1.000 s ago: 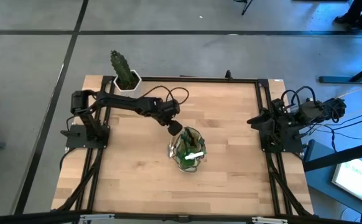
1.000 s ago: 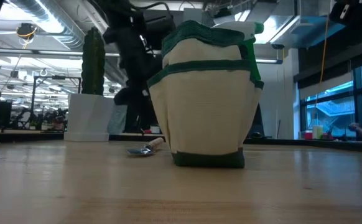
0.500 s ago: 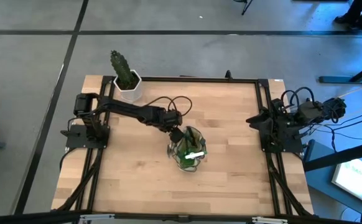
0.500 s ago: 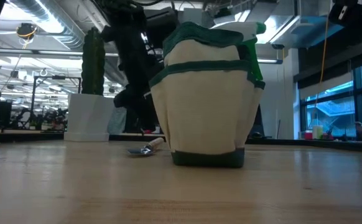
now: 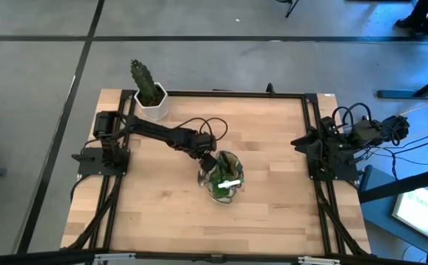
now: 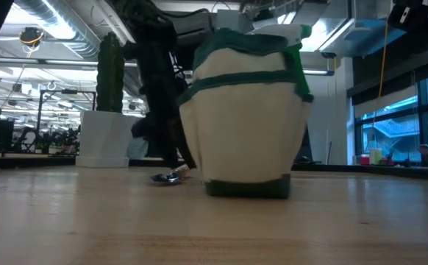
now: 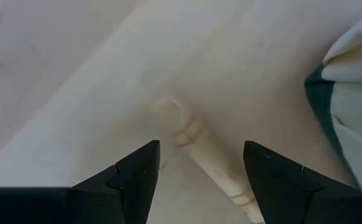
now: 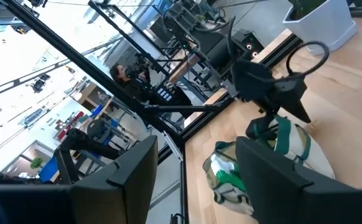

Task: Pick & Place Garden tools in Gardening bag
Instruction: Put the brown trowel into the light brown gardening bag

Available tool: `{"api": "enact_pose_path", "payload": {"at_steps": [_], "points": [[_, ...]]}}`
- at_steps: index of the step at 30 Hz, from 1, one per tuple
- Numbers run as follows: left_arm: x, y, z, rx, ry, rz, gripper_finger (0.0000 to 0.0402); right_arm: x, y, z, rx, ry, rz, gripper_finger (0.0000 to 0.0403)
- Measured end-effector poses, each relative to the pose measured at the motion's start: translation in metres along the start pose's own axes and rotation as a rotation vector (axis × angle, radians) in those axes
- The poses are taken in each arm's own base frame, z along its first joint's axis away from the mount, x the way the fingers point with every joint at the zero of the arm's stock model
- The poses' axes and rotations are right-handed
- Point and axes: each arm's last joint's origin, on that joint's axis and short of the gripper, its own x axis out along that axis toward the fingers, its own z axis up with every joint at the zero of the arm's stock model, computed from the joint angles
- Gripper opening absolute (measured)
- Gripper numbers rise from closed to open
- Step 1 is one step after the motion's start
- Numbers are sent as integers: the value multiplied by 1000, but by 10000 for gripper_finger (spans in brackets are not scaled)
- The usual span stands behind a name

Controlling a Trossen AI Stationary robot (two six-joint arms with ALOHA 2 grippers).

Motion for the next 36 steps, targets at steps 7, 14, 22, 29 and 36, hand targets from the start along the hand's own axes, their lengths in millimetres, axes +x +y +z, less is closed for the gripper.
{"api": "enact_pose_path", "payload": {"at_steps": [7, 14, 22, 29, 36], "points": [[1, -2, -3, 1, 5, 3, 228, 0, 0, 0, 0, 0, 0, 220], [5, 1, -5, -9, 55, 6, 219, 0, 0, 0, 0, 0, 1, 220], [5, 1, -5, 0, 57, 9, 146, 0, 0, 0, 0, 0, 0, 220], [5, 0, -5, 14, 66, -2, 65, 0, 0, 0, 0, 0, 0, 220], [1, 1, -5, 17, 67, -5, 50, 0, 0, 0, 0, 0, 1, 220]]}}
